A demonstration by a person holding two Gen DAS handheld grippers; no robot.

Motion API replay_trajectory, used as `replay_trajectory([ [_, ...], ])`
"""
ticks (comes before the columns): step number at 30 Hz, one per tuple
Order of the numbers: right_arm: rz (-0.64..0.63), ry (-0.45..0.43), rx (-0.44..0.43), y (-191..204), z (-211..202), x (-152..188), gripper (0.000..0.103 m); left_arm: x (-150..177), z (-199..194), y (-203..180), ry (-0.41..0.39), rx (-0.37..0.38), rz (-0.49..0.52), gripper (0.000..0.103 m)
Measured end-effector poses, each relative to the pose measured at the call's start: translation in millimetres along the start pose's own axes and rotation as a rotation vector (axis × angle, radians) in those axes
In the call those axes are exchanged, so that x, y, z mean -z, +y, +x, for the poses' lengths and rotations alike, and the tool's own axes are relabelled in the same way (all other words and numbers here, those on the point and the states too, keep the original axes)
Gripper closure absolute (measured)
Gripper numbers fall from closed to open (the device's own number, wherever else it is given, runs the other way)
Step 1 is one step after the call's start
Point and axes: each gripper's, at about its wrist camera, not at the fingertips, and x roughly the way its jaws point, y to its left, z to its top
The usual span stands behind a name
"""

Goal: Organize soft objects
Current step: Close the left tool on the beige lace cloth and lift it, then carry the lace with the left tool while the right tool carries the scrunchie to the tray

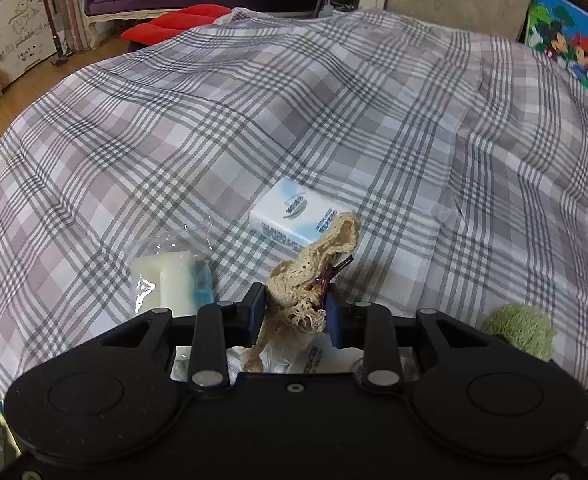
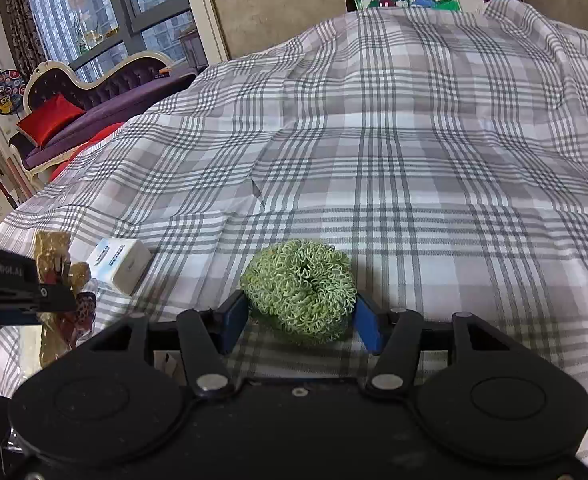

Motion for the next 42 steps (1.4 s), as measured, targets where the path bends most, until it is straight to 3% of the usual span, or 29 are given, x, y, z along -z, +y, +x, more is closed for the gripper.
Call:
replay_trajectory([
  [4, -0.002, 0.001, -0.003, -0.6, 0.4, 0.0, 0.047, 4.6, 14.9, -4.0, 0.039, 0.015, 0.028, 0.063],
  [8, 0.013, 0.005, -0.011, -2.9, 1.5, -1.1, 0.047, 8.8, 29.3, -16.4, 0.061, 0.002, 0.064, 0.045],
  [16, 0.024, 0.007, -0.017, -5.3, 2.8, -1.3, 0.047, 2.7, 46.5, -24.3, 0.068, 0.0, 0.064, 0.031],
  [19, 0.022, 0.005, -0.016, -4.9, 2.8, -0.8, 0.047, -0.3, 49.7, -22.8, 0.078, 0.004, 0.044, 0.041],
  [20, 0.019, 0.004, -0.016, -4.6, 3.0, -0.6, 0.047, -0.5, 49.1, -23.0, 0.075, -0.008, 0.048, 0.054],
  [22, 0.017, 0.0, -0.015, -4.3, 2.8, 0.2, 0.047, -1.0, 45.1, -23.1, 0.06, -0.007, 0.058, 0.057],
  [24, 0.014, -0.004, -0.012, -4.0, 3.8, -0.2, 0.047, -1.5, 38.8, -22.4, 0.046, 0.001, 0.057, 0.067],
  [34, -0.022, -0.036, 0.004, 0.1, 3.8, 3.5, 0.047, 4.8, -29.4, -7.5, -0.023, 0.062, 0.024, 0.068],
  [42, -0.071, -0.062, 0.024, 8.6, 4.1, 9.1, 0.047, 39.0, -98.9, 44.7, -0.058, 0.04, -0.031, 0.067],
])
